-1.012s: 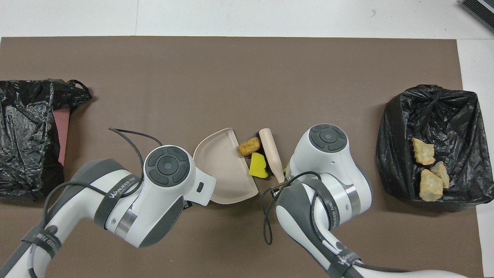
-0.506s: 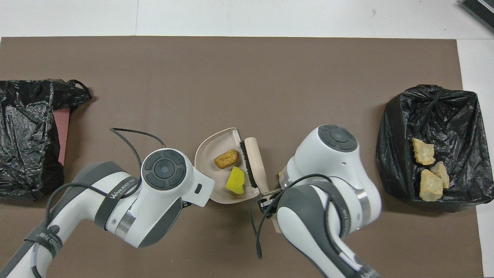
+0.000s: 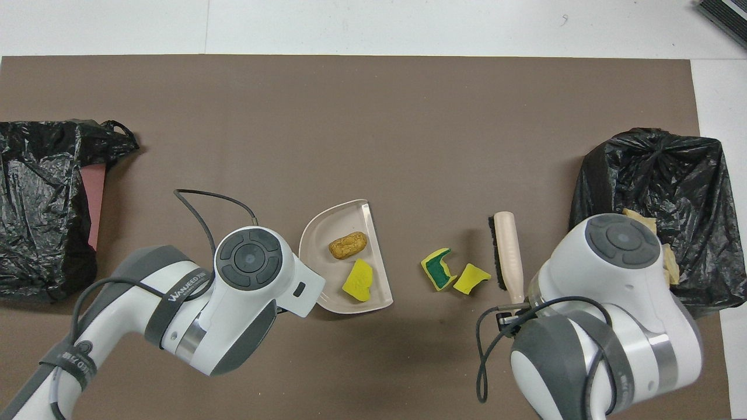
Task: Sweep and dump trash in bin
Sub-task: 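Sweep the sponges and bread piece into the dustpan with the right gripper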
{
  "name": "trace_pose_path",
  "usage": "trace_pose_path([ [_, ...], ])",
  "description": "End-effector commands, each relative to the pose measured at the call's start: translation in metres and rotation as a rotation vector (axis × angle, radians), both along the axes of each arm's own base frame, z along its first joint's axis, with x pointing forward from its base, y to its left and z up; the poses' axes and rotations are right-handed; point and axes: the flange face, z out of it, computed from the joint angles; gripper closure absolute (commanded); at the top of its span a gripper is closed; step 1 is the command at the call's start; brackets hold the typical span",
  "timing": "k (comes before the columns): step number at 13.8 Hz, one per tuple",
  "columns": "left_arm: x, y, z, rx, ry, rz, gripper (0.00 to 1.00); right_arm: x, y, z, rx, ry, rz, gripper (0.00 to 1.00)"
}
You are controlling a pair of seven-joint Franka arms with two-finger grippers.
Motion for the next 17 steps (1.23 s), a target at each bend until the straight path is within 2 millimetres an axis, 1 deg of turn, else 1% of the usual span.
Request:
trace_pose_path([
  [1, -0.009, -0.002, -0.002, 0.001, -0.005, -0.032, 1.0, -0.036, -0.019, -0.016, -0.07, -0.015, -0.018, 1.0],
  [2, -0.011, -0.002, -0.001, 0.005, -0.001, -0.031, 1.0, -0.038, -0.019, -0.024, -0.077, 0.001, -0.018, 1.0],
  [3, -0.014, -0.007, -0.001, 0.005, -0.001, -0.04, 1.0, -0.042, -0.017, -0.041, -0.077, 0.003, -0.012, 1.0],
  [4, -0.015, -0.008, 0.0, 0.004, -0.002, -0.043, 1.0, -0.04, -0.015, -0.056, -0.056, -0.02, -0.02, 1.0],
  [5, -0.016, -0.009, 0.0, 0.004, -0.002, -0.045, 1.0, -0.039, -0.002, -0.073, -0.034, -0.004, -0.007, 1.0],
  [6, -0.015, -0.009, 0.0, 0.002, -0.004, -0.045, 1.0, -0.04, 0.018, -0.081, 0.008, 0.0, -0.008, 1.0],
  [8, -0.021, -0.016, 0.001, 0.002, -0.005, -0.06, 1.0, -0.03, 0.051, -0.092, 0.114, -0.025, -0.037, 1.0],
  [9, -0.021, -0.017, 0.001, 0.001, -0.008, -0.053, 1.0, -0.019, 0.068, -0.093, 0.159, -0.016, -0.047, 1.0],
  [10, -0.02, -0.017, 0.001, -0.002, -0.012, -0.053, 1.0, -0.015, 0.09, -0.088, 0.207, -0.01, -0.052, 1.0],
  [11, -0.021, -0.017, 0.001, -0.002, -0.011, -0.055, 1.0, -0.015, 0.109, -0.082, 0.255, -0.007, -0.059, 1.0],
  [13, -0.02, -0.016, 0.0, -0.005, -0.015, -0.054, 1.0, -0.015, 0.133, -0.075, 0.341, -0.003, -0.103, 1.0],
  [14, -0.02, -0.016, 0.0, -0.005, -0.014, -0.054, 1.0, -0.022, 0.152, -0.072, 0.382, -0.008, -0.107, 1.0],
  [15, -0.022, -0.016, -0.002, -0.003, -0.011, -0.056, 1.0, -0.025, 0.165, -0.065, 0.414, -0.005, -0.112, 1.0],
  [17, -0.021, -0.015, -0.002, -0.003, -0.012, -0.051, 1.0, -0.016, 0.167, -0.047, 0.446, -0.004, -0.119, 1.0],
])
